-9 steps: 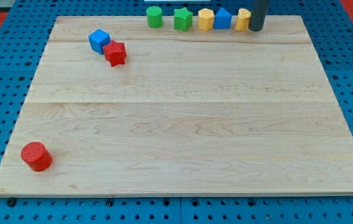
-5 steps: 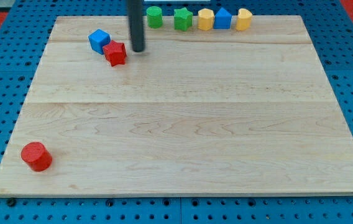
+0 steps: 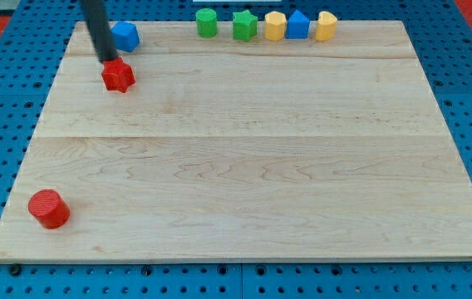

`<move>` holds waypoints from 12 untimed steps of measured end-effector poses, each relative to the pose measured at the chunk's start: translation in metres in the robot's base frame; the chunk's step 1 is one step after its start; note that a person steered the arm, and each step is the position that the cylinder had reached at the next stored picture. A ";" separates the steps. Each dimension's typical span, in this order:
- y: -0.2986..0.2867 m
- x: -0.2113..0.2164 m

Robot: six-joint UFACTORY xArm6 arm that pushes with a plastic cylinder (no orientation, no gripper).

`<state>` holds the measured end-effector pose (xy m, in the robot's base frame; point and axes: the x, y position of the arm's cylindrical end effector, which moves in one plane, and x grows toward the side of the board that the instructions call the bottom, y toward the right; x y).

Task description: Place the blue cube to the left of the green circle

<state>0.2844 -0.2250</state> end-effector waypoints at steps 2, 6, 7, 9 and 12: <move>0.035 -0.051; 0.063 -0.082; 0.027 -0.076; 0.036 -0.092; 0.089 -0.092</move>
